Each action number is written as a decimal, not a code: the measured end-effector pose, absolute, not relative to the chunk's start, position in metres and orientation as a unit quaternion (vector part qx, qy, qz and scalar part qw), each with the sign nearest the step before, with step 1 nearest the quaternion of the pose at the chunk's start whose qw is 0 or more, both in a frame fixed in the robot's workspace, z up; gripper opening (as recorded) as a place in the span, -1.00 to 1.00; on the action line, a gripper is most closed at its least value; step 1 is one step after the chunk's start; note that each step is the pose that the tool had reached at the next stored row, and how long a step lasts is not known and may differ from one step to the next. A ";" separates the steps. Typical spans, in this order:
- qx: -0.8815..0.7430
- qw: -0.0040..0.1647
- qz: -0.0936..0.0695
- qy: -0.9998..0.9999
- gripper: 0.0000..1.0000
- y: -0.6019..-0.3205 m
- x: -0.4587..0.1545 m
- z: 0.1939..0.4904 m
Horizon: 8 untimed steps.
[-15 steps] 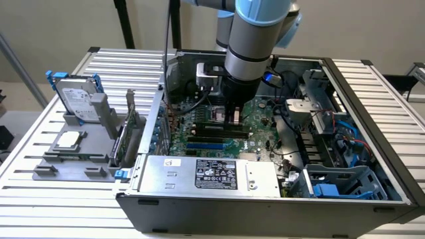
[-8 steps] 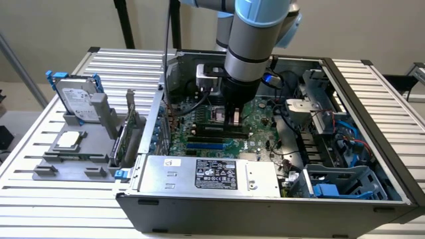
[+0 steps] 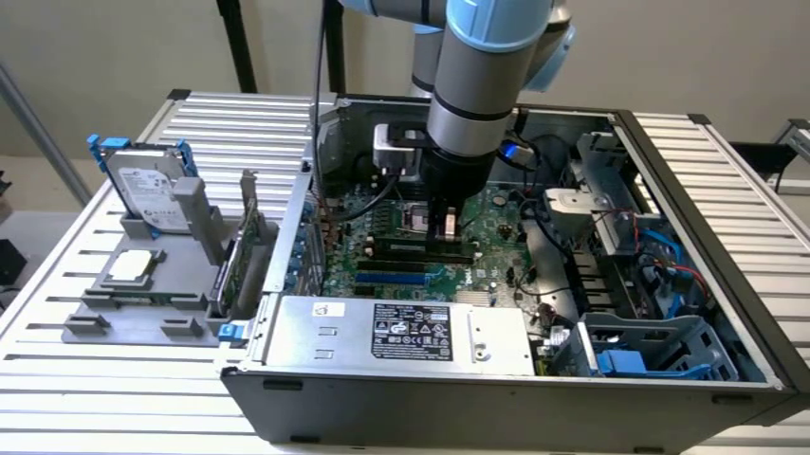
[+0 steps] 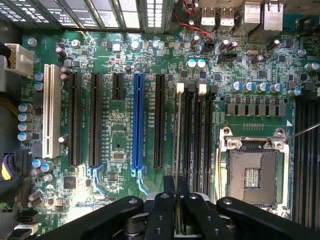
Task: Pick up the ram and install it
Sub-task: 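Insert the ram into the slot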
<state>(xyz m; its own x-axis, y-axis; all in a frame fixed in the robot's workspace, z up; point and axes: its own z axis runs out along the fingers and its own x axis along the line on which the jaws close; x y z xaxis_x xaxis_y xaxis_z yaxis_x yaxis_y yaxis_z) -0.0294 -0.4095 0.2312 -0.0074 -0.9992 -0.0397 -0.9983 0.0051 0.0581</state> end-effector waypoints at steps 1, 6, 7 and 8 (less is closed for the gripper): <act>0.704 0.006 -0.034 -0.709 -0.73 -0.409 -0.029 0.231; 0.705 0.005 -0.033 -0.709 -0.73 -0.406 -0.030 0.230; 0.705 0.005 -0.033 -0.709 -0.73 -0.406 -0.030 0.230; 0.705 0.005 -0.033 -0.709 -0.73 -0.405 -0.030 0.229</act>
<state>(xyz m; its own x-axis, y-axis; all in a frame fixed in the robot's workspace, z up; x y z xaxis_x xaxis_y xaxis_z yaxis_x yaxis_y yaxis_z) -0.0303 -0.4054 0.2295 -0.0072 -0.9992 -0.0385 -0.9985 0.0051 0.0538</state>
